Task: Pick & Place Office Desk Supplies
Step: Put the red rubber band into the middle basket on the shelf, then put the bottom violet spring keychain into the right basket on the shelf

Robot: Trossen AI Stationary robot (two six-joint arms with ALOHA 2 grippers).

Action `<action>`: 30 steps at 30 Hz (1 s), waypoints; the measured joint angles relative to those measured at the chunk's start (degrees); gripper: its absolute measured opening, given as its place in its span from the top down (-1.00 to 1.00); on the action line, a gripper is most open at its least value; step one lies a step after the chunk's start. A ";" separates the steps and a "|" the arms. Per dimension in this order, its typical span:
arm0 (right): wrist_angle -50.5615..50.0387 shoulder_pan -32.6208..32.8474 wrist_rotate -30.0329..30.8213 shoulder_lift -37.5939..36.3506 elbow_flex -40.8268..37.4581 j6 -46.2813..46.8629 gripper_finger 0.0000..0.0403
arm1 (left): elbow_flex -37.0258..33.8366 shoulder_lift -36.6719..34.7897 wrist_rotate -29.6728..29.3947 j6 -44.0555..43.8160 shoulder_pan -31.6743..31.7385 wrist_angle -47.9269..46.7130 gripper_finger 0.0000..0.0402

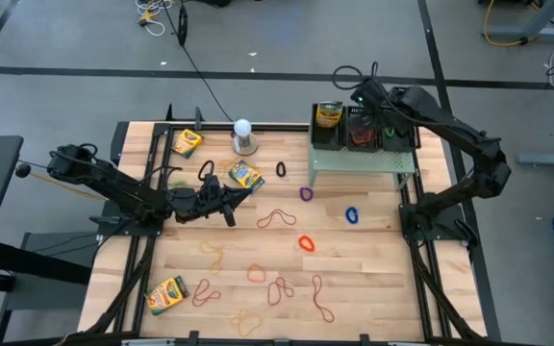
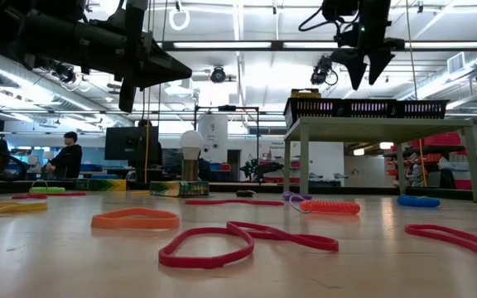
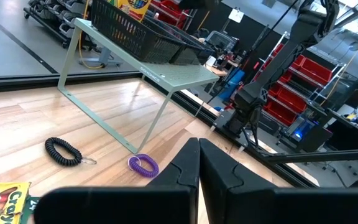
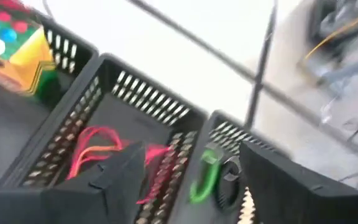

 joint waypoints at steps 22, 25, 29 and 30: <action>11.20 28.71 4.39 -9.78 -5.23 -1.92 0.87 | -0.02 0.29 7.91 -7.41 3.31 -0.06 0.96; 19.53 34.08 4.41 -13.78 -13.56 0.10 0.95 | 0.59 0.28 8.03 -3.94 3.39 0.48 0.96; 32.08 40.21 4.70 -18.92 -24.61 4.36 0.87 | 2.42 0.28 8.73 -3.28 4.02 0.42 0.96; 35.68 41.57 4.75 -19.93 -26.97 5.56 0.86 | 2.89 0.28 9.78 -2.98 4.39 0.28 0.94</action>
